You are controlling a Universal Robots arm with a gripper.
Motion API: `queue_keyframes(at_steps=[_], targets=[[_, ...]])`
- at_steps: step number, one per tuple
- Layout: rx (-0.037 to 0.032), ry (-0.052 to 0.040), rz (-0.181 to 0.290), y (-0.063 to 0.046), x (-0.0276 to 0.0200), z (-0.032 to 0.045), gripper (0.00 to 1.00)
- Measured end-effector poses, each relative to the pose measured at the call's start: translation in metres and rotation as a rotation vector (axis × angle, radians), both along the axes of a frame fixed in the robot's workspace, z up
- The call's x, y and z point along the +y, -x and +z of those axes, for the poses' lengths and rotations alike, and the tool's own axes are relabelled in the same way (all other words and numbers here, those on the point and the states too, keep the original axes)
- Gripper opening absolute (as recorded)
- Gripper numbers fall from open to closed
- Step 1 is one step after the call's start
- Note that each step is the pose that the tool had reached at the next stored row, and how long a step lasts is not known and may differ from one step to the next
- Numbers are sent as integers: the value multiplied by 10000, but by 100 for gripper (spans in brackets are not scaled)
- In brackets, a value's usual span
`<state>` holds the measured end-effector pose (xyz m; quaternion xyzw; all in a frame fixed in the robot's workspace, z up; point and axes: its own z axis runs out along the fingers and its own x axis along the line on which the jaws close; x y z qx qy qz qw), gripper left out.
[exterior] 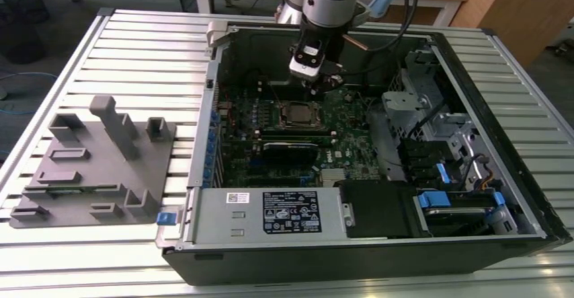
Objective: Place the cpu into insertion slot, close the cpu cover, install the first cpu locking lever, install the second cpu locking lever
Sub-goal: 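Close the cpu cover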
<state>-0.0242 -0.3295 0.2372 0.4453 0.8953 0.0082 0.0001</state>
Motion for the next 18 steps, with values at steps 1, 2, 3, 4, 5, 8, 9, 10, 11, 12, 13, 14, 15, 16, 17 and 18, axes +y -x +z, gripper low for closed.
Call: queue_keyframes(at_steps=[1, 2, 3, 4, 5, 8, 9, 10, 11, 12, 13, 14, 15, 16, 17, 18], targets=[[0, 0, 179, 0, 0, 0, 11], [0, 1, 375, 0, 0, -1, 11], [0, 0, 556, 0, 0, -1, 11], [0, 0, 735, 0, 0, -1, 11], [0, 0, 916, 0, 0, -2, 11], [0, 0, 1460, 0, 0, -3, 11], [0, 0, 1639, 0, 0, -4, 11], [0, 0, 1831, 0, 0, -4, 11], [0, 1, 1983, 0, 0, -4, 11], [0, 0, 2029, 0, 0, -4, 11], [0, 0, 2031, 0, 0, -4, 11], [0, 0, 2032, 0, 0, -4, 11], [0, 0, 2032, 0, 0, -4, 11], [0, 0, 2032, 0, 0, -4, 11], [0, 0, 2032, 0, 0, -4, 11], [0, 0, 2032, 0, 0, -4, 11]])
